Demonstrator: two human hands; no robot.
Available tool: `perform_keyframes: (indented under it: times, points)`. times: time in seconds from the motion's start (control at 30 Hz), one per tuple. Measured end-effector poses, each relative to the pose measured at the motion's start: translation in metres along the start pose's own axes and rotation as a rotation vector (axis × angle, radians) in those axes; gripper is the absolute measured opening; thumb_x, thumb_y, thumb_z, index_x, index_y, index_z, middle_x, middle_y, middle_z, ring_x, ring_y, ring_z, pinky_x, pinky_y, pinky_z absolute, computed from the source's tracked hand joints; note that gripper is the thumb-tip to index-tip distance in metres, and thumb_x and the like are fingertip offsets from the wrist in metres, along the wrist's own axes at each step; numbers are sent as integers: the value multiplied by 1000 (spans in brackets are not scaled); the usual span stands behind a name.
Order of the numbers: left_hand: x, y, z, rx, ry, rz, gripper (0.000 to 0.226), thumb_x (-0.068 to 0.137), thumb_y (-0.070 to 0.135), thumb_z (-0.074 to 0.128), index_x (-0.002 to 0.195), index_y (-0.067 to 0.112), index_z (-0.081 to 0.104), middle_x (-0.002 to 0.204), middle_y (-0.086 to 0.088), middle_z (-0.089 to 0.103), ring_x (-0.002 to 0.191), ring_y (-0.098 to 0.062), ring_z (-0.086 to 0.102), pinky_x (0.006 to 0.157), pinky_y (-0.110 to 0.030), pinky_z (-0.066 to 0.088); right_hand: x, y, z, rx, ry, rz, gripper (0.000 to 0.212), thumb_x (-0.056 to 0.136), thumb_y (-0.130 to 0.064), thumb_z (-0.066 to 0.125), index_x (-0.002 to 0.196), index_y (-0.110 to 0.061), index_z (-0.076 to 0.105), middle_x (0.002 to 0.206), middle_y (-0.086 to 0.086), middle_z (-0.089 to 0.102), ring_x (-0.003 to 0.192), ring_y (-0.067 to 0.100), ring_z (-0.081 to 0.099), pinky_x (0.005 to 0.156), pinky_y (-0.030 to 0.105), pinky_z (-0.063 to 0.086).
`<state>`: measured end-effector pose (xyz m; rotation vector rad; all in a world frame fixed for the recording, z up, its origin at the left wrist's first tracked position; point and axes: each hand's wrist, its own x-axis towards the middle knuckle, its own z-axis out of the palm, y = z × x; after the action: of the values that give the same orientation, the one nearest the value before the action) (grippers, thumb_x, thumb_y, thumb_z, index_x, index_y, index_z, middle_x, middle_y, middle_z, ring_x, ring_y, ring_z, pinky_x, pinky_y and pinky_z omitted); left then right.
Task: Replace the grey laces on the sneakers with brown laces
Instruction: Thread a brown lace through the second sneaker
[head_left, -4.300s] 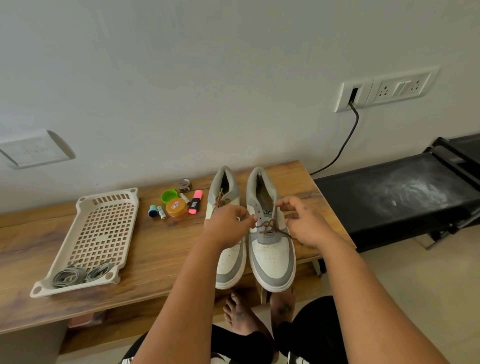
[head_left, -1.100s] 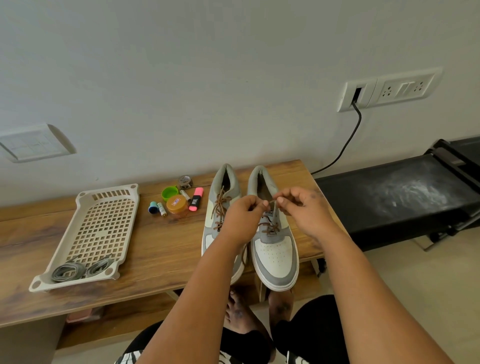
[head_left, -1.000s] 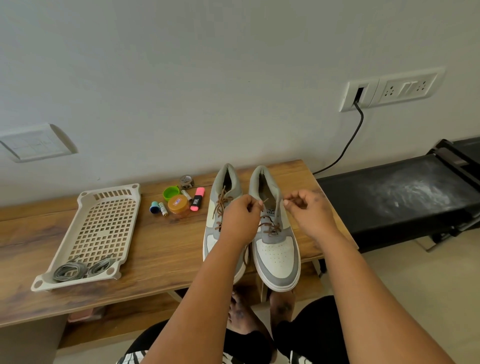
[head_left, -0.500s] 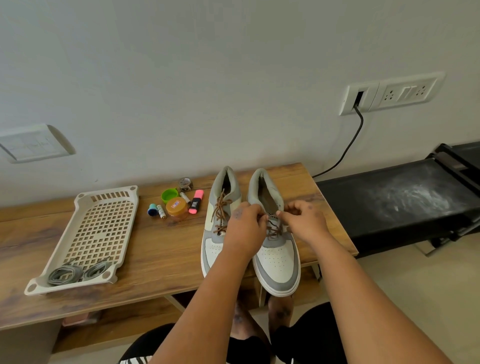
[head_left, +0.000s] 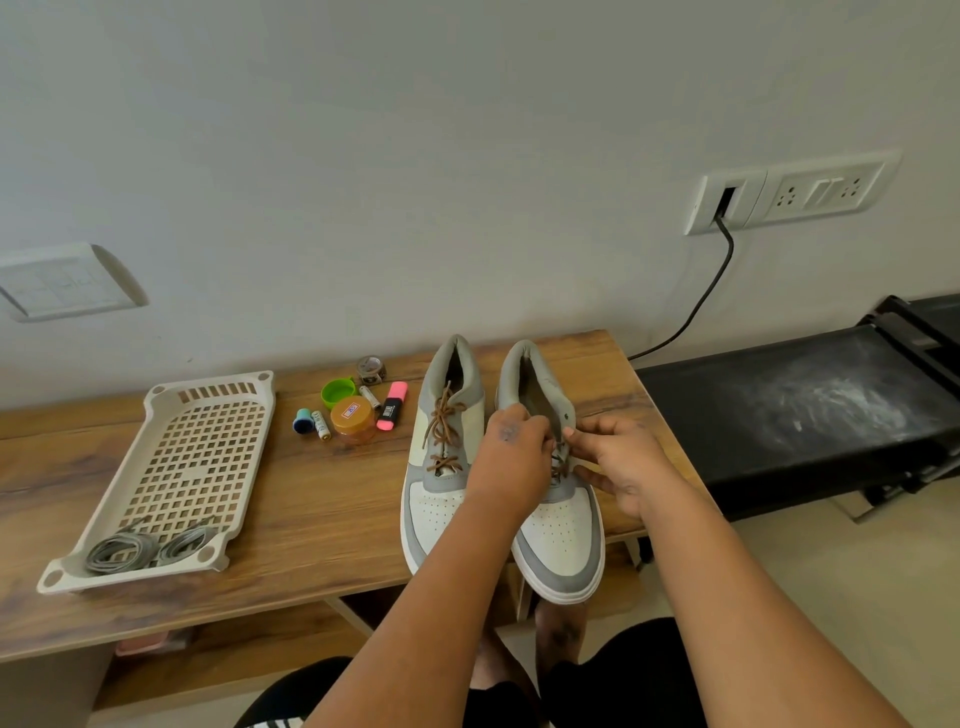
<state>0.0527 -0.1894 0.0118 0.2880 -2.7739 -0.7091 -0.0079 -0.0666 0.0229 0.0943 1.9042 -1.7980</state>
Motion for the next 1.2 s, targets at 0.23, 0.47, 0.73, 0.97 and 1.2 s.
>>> perform_keyframes:
  times: [0.23, 0.47, 0.73, 0.97, 1.2]
  points:
    - [0, 3, -3, 78, -29, 96, 16, 102, 17, 48, 108, 10, 61, 107, -5, 46, 102, -18, 43, 82, -33, 49, 0, 0, 0, 2, 3, 8, 12, 88, -11, 70, 100, -12, 70, 97, 6, 74, 90, 19, 70, 67, 29, 55]
    - [-1, 2, -1, 59, 23, 95, 19, 101, 21, 50, 106, 11, 65, 103, -5, 51, 101, -19, 44, 82, -35, 48, -2, -2, -3, -61, -4, -7, 10, 92, -15, 66, 101, -14, 70, 99, 5, 72, 93, 17, 67, 69, 30, 57]
    - [-3, 0, 2, 43, -6, 53, 22, 101, 25, 47, 105, 13, 64, 104, -3, 52, 96, -19, 43, 83, -36, 46, -3, 4, -12, -198, -39, -6, 5, 87, -11, 71, 91, -13, 71, 97, 6, 73, 96, 22, 68, 75, 33, 57]
    - [-6, -3, 1, 62, -82, 23, 26, 102, 35, 42, 109, 19, 61, 108, 2, 49, 99, -19, 42, 87, -37, 41, 4, 1, -13, -53, 85, 85, 7, 97, -18, 58, 100, -17, 65, 99, 6, 68, 93, 22, 64, 82, 41, 54]
    - [-7, -8, -5, -36, -106, -51, 28, 102, 36, 42, 113, 23, 63, 109, 4, 51, 105, -18, 42, 91, -40, 38, 1, -7, -22, -484, 480, -212, 21, 96, -30, 59, 116, -26, 53, 125, -1, 45, 122, 26, 45, 94, 41, 47]
